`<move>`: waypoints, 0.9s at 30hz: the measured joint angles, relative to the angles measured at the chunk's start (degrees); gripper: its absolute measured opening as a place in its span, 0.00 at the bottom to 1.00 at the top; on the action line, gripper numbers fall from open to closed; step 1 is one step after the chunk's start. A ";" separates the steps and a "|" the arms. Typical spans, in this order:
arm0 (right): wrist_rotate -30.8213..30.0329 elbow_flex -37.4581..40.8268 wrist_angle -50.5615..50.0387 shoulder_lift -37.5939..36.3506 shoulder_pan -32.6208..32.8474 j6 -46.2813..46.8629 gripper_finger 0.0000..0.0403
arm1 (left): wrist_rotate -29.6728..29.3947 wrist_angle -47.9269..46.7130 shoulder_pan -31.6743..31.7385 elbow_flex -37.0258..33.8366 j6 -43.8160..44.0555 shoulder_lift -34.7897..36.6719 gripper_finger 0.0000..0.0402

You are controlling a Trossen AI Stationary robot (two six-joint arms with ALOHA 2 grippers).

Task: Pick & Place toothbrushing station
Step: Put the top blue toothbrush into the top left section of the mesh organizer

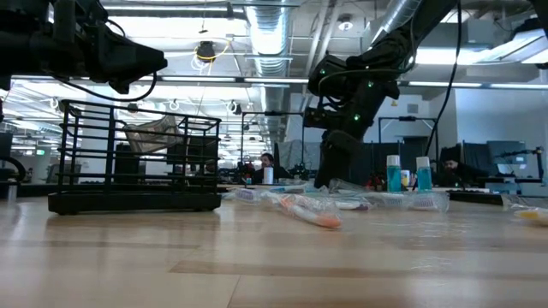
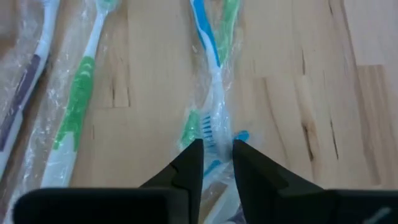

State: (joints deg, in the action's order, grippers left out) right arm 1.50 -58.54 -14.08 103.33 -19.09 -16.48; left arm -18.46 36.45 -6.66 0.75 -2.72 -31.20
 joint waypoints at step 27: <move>-9.00 -12.63 -16.81 0.00 3.97 -5.85 0.00 | 0.24 0.02 0.00 0.00 1.68 0.00 0.27</move>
State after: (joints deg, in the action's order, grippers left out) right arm -7.51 -71.18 -30.88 103.33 -15.13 -22.33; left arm -18.22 36.47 -6.66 0.75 -1.04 -31.20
